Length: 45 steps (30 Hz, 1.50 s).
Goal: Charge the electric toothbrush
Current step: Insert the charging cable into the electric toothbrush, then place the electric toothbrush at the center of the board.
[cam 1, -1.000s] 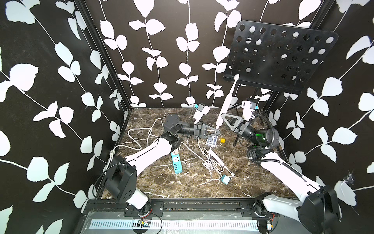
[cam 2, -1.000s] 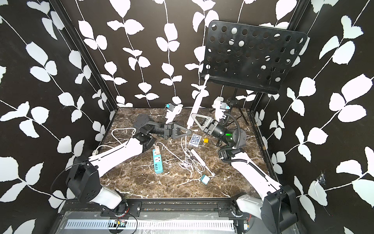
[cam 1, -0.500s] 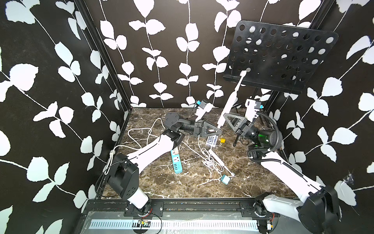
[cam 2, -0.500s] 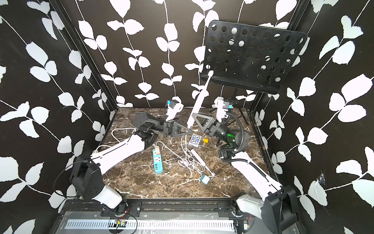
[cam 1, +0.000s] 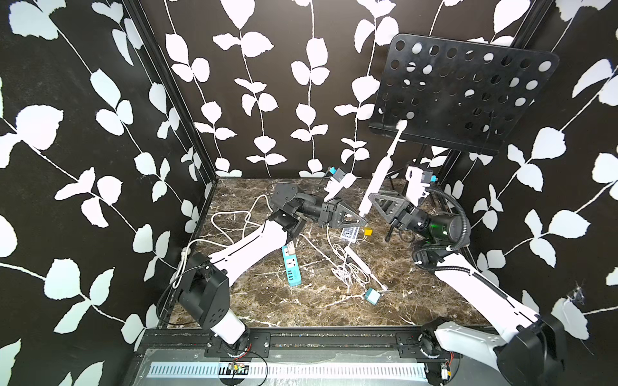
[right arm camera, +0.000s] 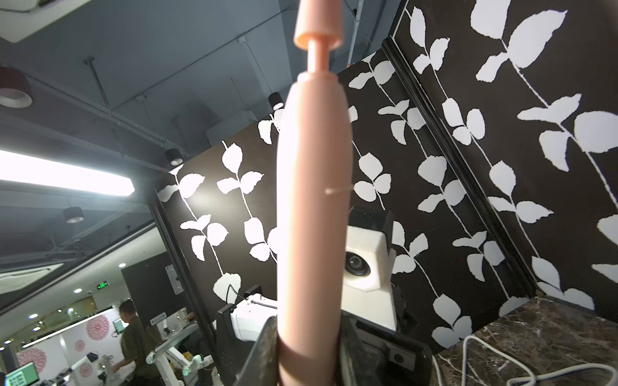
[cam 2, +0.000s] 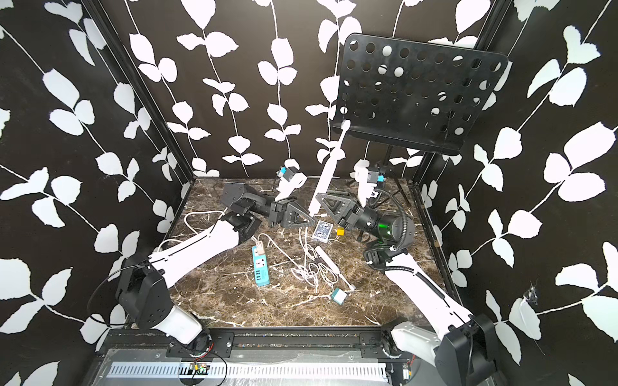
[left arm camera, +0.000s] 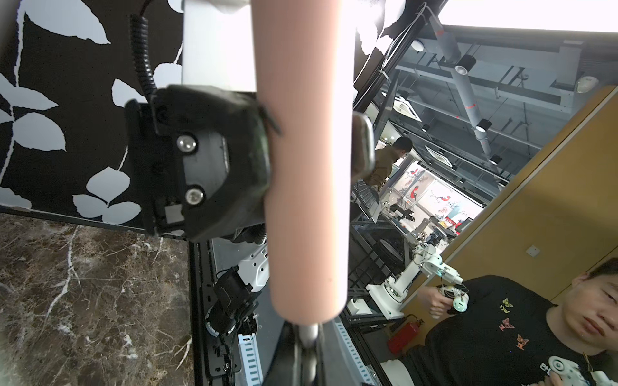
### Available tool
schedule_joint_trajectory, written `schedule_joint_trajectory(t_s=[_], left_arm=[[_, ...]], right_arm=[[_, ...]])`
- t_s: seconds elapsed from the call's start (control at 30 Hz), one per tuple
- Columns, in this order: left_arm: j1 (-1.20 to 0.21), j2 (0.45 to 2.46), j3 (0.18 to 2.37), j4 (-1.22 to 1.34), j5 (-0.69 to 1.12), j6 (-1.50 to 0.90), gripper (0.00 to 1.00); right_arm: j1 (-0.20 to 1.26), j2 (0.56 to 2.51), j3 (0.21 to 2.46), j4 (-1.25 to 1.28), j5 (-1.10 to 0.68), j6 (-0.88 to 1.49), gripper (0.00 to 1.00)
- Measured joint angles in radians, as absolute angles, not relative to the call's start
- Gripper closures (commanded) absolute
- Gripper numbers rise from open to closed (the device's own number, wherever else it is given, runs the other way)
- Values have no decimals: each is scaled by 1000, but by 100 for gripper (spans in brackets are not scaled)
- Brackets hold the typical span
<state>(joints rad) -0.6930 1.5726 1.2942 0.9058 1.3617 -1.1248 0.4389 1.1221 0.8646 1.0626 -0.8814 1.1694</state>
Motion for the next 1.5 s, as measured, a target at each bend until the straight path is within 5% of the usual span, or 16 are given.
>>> schedule_joint_trajectory(t_s=[0.2,0.4,0.83,1.2,1.5], left_arm=[[-693,1561,1293,807,1343,-1044,100],[-692,1478,1284,508,1244,-807,77],[-648,1341,1199,-36,998,-347,54],[-512,1275,1263,-446,495,-149,50],[-415,1267,1233,-516,339,-145,50]], right_arm=[[439,1103,913,913,-898,1052,100],[439,1095,932,823,-908,984,100],[454,1142,1018,535,-771,865,100],[587,1534,1223,307,-492,873,100],[603,1988,1459,219,-323,926,100]])
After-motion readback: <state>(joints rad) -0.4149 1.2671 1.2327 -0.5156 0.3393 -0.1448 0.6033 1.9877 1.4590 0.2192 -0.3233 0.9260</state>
